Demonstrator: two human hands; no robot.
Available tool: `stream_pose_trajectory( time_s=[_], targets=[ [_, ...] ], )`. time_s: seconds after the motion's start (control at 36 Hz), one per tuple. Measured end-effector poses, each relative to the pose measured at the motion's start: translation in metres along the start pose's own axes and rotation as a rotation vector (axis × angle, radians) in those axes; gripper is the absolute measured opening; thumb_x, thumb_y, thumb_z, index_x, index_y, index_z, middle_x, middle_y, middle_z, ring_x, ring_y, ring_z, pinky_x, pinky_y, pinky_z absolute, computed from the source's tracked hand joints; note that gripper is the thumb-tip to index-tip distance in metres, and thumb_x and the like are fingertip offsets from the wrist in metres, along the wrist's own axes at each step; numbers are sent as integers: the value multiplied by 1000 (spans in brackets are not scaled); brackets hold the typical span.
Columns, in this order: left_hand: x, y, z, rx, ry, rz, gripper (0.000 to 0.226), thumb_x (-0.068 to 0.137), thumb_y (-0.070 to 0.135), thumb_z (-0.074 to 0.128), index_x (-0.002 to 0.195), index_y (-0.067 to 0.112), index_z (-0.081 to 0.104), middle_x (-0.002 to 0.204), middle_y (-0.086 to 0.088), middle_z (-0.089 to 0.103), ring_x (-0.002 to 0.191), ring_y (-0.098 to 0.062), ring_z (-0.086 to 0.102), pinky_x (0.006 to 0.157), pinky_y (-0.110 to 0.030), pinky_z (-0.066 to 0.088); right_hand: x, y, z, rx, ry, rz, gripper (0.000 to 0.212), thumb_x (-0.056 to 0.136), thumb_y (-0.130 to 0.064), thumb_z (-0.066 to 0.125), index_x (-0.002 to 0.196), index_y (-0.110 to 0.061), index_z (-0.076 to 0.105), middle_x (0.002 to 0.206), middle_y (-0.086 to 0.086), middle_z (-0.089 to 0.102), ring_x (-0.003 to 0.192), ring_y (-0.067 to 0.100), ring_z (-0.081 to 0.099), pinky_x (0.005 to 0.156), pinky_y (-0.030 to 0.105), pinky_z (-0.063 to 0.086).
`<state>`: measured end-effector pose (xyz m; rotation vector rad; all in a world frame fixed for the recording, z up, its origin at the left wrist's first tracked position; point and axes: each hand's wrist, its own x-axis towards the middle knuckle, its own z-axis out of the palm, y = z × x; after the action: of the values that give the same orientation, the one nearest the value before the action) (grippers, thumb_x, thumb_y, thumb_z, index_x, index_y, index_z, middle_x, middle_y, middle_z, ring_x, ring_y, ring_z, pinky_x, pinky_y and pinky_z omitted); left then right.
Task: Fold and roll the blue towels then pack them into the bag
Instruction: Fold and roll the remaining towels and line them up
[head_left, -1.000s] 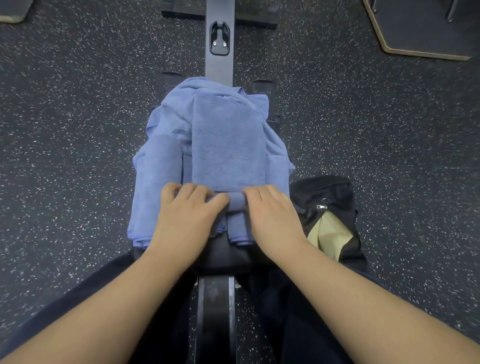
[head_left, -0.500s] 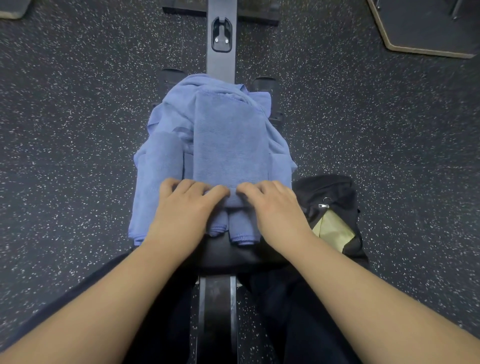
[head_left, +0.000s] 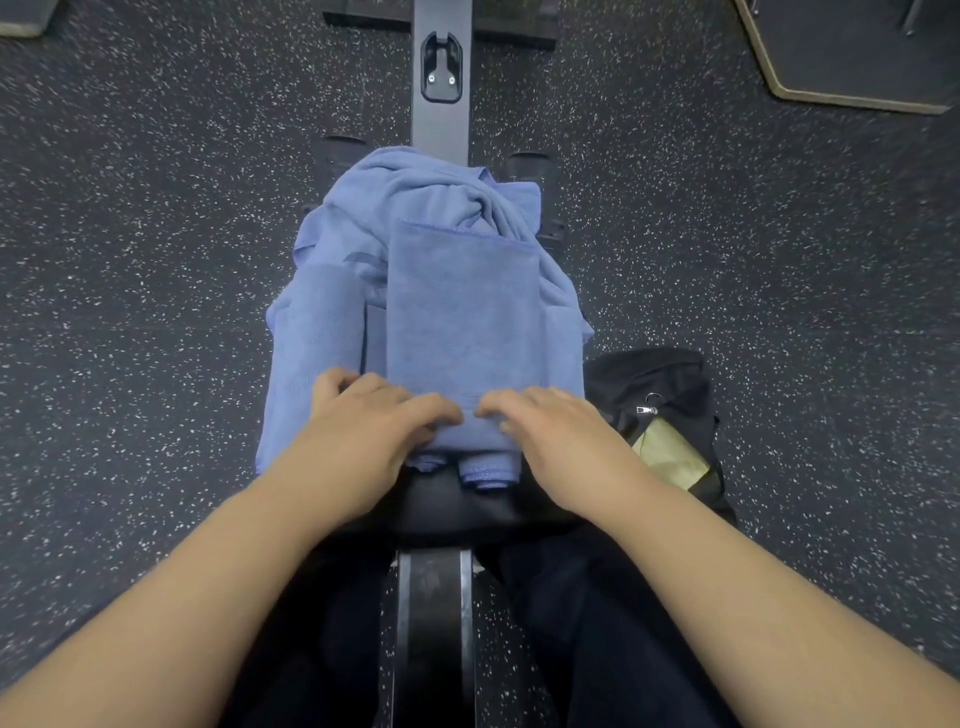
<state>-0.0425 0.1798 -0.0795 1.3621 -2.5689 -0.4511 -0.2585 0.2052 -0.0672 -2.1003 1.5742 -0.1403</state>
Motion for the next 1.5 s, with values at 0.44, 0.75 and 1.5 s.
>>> stream_pose_trajectory(
  time_s=[0.44, 0.75, 1.5],
  targets=[
    [1, 3, -6, -14, 94, -43, 31, 86, 36, 40, 89, 37, 71, 83, 15, 65, 82, -20, 61, 84, -34, 22, 7, 3, 10, -16, 315, 0, 22, 85, -22, 54, 99, -26, 72, 84, -1, 57, 83, 27, 52, 70, 35, 42],
    [6, 7, 0, 78, 80, -122, 30, 77, 8, 69, 92, 33, 61, 89, 11, 63, 77, -19, 63, 89, -37, 23, 6, -5, 7, -11, 334, -81, 25, 75, -18, 38, 79, -14, 62, 81, 1, 49, 74, 7, 30, 51, 19, 22],
    [7, 18, 8, 255, 173, -101, 21, 82, 33, 53, 98, 22, 62, 99, -3, 56, 88, -28, 56, 76, -40, 27, 11, -4, 18, -201, 332, -38, 34, 67, 2, 50, 97, -13, 56, 94, 6, 53, 85, 25, 47, 73, 34, 42]
  ],
)
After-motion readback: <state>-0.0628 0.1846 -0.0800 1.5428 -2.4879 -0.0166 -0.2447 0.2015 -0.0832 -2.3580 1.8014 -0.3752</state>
